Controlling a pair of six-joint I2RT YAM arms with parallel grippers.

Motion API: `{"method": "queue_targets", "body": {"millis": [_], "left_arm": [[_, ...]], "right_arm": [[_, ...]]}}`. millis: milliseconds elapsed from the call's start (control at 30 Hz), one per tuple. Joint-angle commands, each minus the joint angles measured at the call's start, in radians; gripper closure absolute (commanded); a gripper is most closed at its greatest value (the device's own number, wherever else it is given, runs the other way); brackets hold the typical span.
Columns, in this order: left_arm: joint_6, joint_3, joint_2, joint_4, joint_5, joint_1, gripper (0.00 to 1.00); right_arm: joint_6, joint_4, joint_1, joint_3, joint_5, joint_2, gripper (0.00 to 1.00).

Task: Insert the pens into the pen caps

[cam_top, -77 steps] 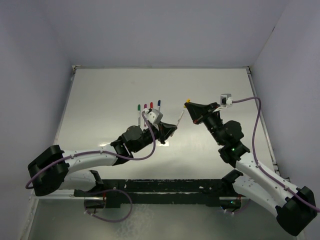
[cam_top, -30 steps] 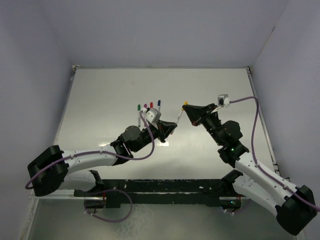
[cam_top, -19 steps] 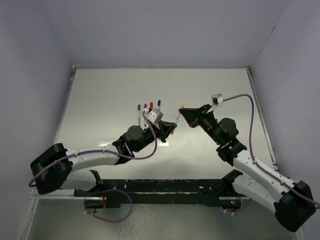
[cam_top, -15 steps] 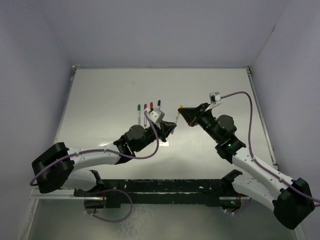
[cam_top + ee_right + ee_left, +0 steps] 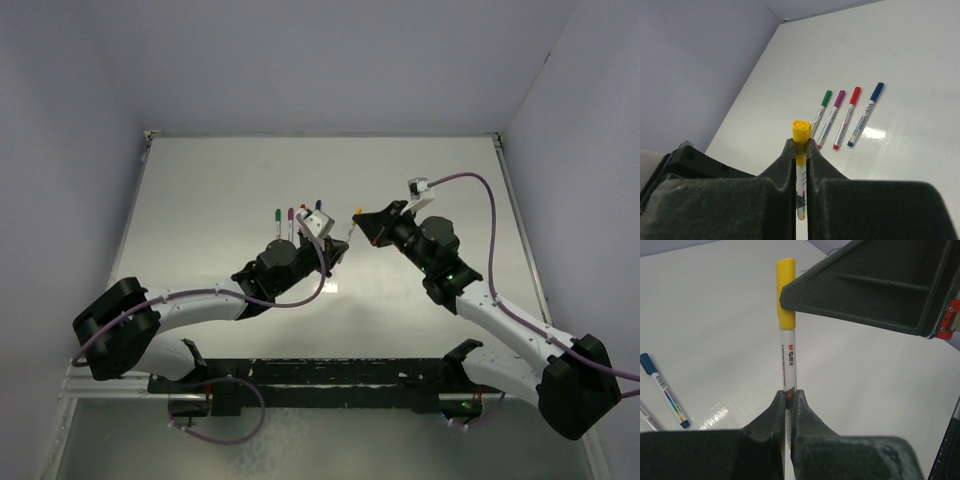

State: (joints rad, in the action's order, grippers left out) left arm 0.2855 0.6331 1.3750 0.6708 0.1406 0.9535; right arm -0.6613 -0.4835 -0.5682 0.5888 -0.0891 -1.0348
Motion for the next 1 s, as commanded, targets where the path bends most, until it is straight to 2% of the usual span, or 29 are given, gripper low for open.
{"method": "queue_targets", "body": {"millis": [0, 367, 600, 633, 833, 900, 967], "left_arm": [[-0.042, 0.170, -0.011, 0.284, -0.002, -0.039, 1.00], [-0.082, 0.262, 0.012, 0.277, -0.018, -0.044, 1.00], [-0.034, 0.202, 0.013, 0.195, 0.001, -0.045, 1.00], [-0.022, 0.189, 0.016, 0.174, 0.006, -0.045, 1.00], [0.075, 0.155, 0.094, -0.042, 0.027, -0.045, 1.00], [0.103, 0.182, 0.148, -0.133, 0.025, -0.045, 1.00], [0.130, 0.217, 0.213, -0.204, 0.022, -0.047, 1.00]], "right_arm": [[0.012, 0.198, -0.048, -0.018, -0.100, -0.060, 1.00], [0.008, 0.221, -0.093, -0.031, -0.061, -0.147, 1.00], [0.046, 0.224, -0.092, 0.025, 0.093, -0.098, 1.00], [0.054, 0.220, -0.092, 0.035, 0.131, -0.082, 0.97], [0.094, 0.216, -0.091, 0.092, 0.333, 0.051, 0.59], [0.112, 0.209, -0.093, 0.095, 0.382, 0.098, 0.53], [0.136, 0.200, -0.092, 0.093, 0.411, 0.143, 0.52]]}}
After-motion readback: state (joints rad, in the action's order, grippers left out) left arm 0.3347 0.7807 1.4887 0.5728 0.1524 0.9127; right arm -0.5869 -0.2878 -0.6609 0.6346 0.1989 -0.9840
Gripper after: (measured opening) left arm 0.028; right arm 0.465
